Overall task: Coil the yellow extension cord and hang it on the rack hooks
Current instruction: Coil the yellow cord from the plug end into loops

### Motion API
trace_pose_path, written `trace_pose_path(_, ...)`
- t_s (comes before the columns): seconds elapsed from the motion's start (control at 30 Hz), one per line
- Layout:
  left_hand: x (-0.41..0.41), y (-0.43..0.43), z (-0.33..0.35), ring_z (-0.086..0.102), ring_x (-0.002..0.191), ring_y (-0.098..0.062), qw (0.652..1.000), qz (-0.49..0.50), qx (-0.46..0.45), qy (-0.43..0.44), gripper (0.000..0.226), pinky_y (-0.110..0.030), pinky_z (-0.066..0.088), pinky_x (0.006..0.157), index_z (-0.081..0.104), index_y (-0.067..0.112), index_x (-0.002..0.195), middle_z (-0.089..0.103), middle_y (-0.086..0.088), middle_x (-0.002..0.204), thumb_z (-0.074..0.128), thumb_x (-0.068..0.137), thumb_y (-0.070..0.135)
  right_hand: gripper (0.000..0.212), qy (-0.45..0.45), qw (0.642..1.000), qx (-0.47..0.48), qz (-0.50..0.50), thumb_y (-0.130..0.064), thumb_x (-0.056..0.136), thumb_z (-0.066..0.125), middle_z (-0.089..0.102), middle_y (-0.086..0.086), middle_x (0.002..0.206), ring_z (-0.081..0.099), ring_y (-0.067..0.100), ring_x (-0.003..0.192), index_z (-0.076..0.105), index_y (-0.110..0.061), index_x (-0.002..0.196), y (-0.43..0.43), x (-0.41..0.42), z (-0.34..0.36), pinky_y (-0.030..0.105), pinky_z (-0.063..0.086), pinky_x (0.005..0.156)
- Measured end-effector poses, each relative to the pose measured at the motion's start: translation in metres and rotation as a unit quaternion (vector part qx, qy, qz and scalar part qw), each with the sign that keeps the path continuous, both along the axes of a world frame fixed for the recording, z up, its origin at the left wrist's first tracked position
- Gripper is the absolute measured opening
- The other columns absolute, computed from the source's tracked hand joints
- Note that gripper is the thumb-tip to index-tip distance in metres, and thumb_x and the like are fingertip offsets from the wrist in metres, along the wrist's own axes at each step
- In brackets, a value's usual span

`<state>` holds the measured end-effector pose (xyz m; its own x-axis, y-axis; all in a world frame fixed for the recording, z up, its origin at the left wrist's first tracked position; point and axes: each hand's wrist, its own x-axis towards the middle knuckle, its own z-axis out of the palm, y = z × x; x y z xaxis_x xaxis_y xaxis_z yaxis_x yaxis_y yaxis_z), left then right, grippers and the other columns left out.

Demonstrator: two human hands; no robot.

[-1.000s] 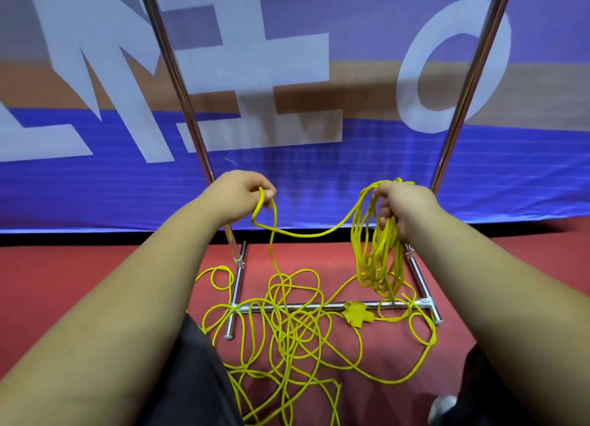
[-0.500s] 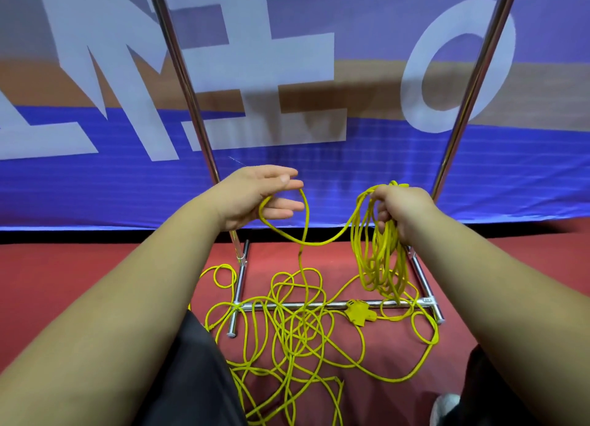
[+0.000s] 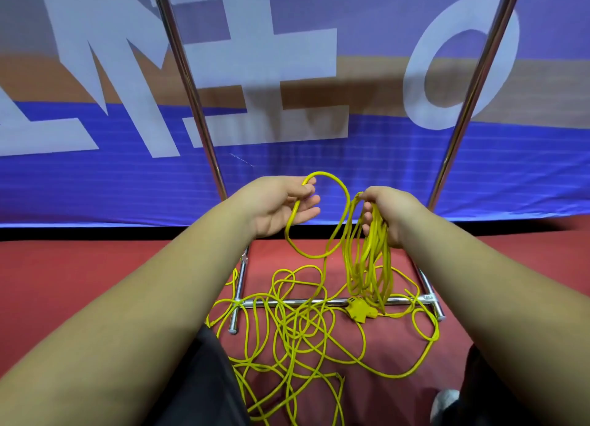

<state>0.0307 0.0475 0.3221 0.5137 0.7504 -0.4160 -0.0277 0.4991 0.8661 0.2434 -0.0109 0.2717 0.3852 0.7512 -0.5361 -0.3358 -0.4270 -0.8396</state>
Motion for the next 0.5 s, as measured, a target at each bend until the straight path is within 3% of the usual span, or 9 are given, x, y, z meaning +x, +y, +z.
trace_pose_path(0.07, 0.004, -0.001, -0.004, 0.065, 0.081, -0.017, 0.999, 0.019, -0.041, -0.007, 0.005, -0.041, 0.065, 0.080, 0.066, 0.005, 0.101, 0.060, -0.007, 0.088, 0.062, 0.102, 0.007, 0.017, 0.019, 1.000, 0.001, 0.015, -0.023, 0.096, 0.060, 0.053, -0.004, 0.055, 0.051, 0.013, 0.043, 0.061, -0.016, 0.081, 0.000, -0.003, 0.000, 0.028, 0.049, 0.051)
trace_pose_path(0.23, 0.015, -0.011, -0.007, 0.058, 0.072, -0.013, 0.999, 0.012, -0.047, -0.020, 0.013, -0.033, 0.064, 0.074, 0.069, 0.007, 0.099, 0.056, -0.003, 0.079, 0.060, 0.104, 0.016, 0.016, 0.034, 0.998, -0.008, 0.054, -0.030, 0.099, 0.060, 0.071, -0.005, 0.065, 0.063, 0.011, 0.047, 0.066, -0.019, 0.110, 0.000, -0.014, 0.003, 0.033, 0.052, 0.061)
trace_pose_path(0.33, 0.021, -0.015, -0.014, 0.056, 0.066, -0.008, 0.998, -0.010, 0.038, 0.057, 0.005, -0.024, 0.050, 0.056, 0.070, 0.015, 0.103, 0.064, 0.004, 0.078, 0.068, 0.100, 0.018, 0.021, 0.034, 0.996, -0.009, 0.083, -0.033, 0.100, 0.061, 0.075, -0.003, 0.071, 0.068, 0.010, 0.052, 0.068, -0.020, 0.115, -0.004, -0.021, 0.005, 0.033, 0.054, 0.065)
trace_pose_path(0.4, 0.023, -0.014, -0.019, 0.051, 0.066, -0.006, 0.988, -0.029, 0.102, 0.108, 0.010, -0.023, 0.036, 0.057, 0.072, 0.020, 0.104, 0.065, 0.009, 0.076, 0.074, 0.095, 0.020, 0.018, 0.042, 0.994, 0.000, 0.101, -0.033, 0.100, 0.062, 0.074, -0.001, 0.073, 0.069, 0.012, 0.055, 0.068, -0.020, 0.111, -0.005, -0.023, 0.006, 0.034, 0.055, 0.064)
trace_pose_path(0.5, 0.025, -0.014, -0.023, 0.057, 0.062, -0.006, 0.985, -0.037, 0.126, 0.108, 0.010, -0.022, 0.036, 0.058, 0.070, 0.017, 0.092, 0.068, 0.006, 0.068, 0.078, 0.090, 0.012, 0.017, 0.060, 0.988, 0.031, 0.137, -0.028, 0.099, 0.059, 0.069, 0.002, 0.071, 0.068, 0.017, 0.058, 0.068, -0.017, 0.110, -0.007, -0.025, 0.008, 0.033, 0.056, 0.057)
